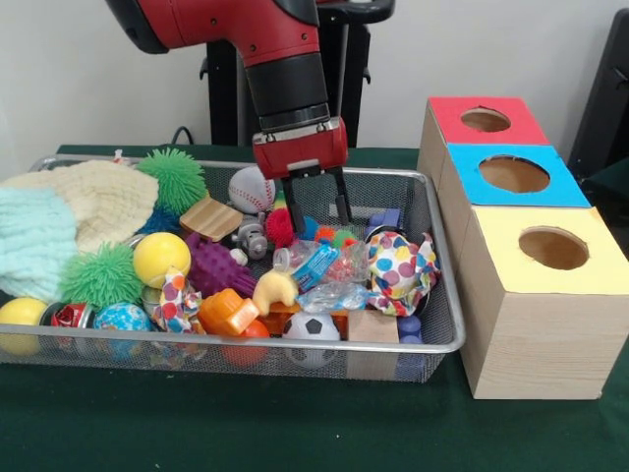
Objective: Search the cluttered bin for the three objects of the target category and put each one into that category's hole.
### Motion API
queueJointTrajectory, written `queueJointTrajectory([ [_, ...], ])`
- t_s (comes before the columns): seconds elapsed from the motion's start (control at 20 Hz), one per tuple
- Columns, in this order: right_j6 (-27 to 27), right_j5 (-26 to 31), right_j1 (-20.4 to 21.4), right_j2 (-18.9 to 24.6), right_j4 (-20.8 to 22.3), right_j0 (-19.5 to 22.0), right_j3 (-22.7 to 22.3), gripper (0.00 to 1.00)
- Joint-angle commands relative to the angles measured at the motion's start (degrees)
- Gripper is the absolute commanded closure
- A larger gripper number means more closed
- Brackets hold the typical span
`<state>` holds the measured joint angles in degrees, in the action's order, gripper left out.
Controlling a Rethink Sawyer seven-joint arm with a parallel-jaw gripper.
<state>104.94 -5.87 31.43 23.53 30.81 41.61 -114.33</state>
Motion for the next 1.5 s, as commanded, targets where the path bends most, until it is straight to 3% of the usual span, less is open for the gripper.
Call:
queueJointTrajectory([
  [0.05,7.8,4.7,2.3,1.4,-4.2,-1.2,1.7,0.0],
  [0.7,5.3,6.9,0.8,3.6,-5.4,-0.5,4.2,0.0],
  [1.0,3.6,12.6,5.1,1.6,-7.8,-1.6,5.2,0.0],
  [1.25,2.5,16.2,8.7,4.1,-9.1,1.0,3.7,0.0],
  [1.5,1.4,18.2,9.6,5.1,-9.2,2.3,4.1,0.0],
])
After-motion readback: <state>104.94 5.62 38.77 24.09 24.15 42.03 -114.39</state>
